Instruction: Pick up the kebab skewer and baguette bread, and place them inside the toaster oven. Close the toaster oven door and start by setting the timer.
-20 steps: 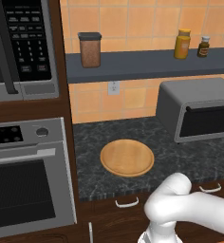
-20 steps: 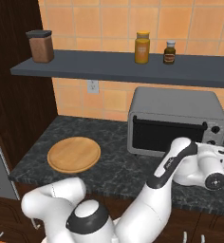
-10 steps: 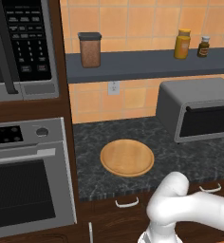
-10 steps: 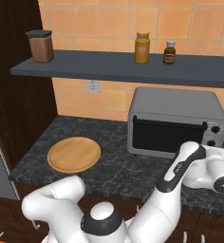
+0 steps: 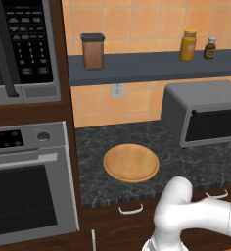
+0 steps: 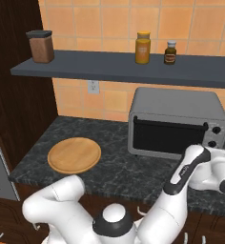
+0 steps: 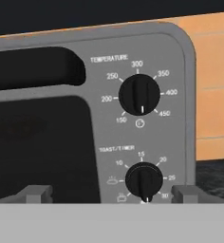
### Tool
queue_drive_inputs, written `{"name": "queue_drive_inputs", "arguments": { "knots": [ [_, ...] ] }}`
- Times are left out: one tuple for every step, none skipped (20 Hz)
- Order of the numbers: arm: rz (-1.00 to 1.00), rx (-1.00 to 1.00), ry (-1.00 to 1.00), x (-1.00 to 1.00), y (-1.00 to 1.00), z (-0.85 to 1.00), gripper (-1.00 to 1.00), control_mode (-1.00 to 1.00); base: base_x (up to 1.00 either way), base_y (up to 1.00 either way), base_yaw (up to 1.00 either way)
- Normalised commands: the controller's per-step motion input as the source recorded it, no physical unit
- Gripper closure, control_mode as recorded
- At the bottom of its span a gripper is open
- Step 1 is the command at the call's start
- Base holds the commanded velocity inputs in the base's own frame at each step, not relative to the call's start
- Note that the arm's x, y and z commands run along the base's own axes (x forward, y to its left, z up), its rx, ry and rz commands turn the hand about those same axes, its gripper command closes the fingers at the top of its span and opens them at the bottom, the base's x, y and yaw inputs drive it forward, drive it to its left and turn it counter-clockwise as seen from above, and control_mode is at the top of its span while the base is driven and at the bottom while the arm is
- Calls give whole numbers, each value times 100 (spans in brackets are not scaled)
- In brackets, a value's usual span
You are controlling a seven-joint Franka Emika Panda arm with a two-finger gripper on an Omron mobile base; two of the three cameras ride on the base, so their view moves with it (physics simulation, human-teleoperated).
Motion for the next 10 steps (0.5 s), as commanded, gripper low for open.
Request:
{"name": "queue_drive_inputs", "arguments": {
  "knots": [
    [1,0,0,24,0,-6,-100,-100,0,0,0],
    [1,0,0,24,0,-6,-100,-100,0,0,0],
    [1,0,0,29,0,-3,-100,-100,0,0,0],
    [0,0,0,34,0,-1,-100,-100,0,0,0],
    [0,0,0,33,0,0,-100,-100,0,0,0],
    [0,0,0,14,-10,-4,-100,-100,0,0,0],
    [0,0,0,7,-13,0,-100,-100,0,0,0],
    [0,0,0,0,-18,0,-100,-100,0,0,0],
    [0,0,0,0,-21,0,-100,-100,0,0,0],
    [0,0,0,0,-16,0,-100,-100,0,0,0]
  ]
}}
